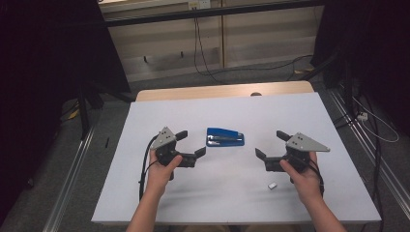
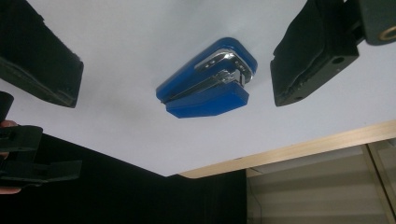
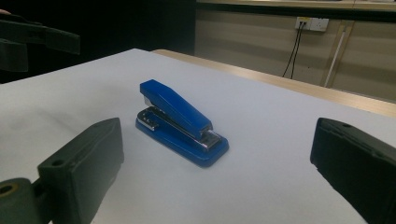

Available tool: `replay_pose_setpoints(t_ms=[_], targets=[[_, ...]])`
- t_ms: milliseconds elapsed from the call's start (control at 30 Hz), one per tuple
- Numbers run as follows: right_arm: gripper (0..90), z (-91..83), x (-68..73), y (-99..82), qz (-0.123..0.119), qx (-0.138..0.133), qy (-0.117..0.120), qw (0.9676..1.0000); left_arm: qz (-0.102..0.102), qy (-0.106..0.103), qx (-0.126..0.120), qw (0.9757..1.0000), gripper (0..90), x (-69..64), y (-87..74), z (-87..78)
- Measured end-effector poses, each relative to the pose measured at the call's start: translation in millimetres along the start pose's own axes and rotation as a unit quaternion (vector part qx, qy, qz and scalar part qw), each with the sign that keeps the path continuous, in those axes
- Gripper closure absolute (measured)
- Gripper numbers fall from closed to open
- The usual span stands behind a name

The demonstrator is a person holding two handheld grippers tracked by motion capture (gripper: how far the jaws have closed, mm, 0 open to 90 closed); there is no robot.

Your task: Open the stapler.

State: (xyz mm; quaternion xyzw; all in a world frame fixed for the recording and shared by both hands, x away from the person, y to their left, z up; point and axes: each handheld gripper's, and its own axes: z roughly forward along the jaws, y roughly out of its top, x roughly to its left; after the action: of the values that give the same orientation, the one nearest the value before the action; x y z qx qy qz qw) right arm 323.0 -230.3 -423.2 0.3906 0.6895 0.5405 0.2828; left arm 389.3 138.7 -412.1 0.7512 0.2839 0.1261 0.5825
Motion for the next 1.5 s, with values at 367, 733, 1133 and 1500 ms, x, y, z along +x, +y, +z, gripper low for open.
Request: replay_pose_setpoints(t_ms=[367, 733, 1133, 1500], targets=[[2.4, 13.4, 2.7, 2.1, 0.001, 0.007, 0.01, 0.9999, -0.004, 0.002, 0.007, 1.0, 3.1, 7.7, -3.2, 13.6], [2.4, 22.0, 4.2, 0.5, 0.006, 0.016, 0.013, 0.9998, -0.003, 0.006, 0.012, 0.9999, 6.1, 17.5, 1.3, 32.3], [2.5, 26.9, 4.8, 4.9, -0.001, 0.019, 0.012, 0.9998, 0.009, 0.001, 0.042, 0.9991, 8.1, 23.0, 5.2, 46.8], [2.7, 36.8, 4.5, 6.3, 0.005, 0.023, 0.011, 0.9997, 0.024, -0.004, 0.066, 0.9975, 12.8, 27.7, 6.0, 65.8]])
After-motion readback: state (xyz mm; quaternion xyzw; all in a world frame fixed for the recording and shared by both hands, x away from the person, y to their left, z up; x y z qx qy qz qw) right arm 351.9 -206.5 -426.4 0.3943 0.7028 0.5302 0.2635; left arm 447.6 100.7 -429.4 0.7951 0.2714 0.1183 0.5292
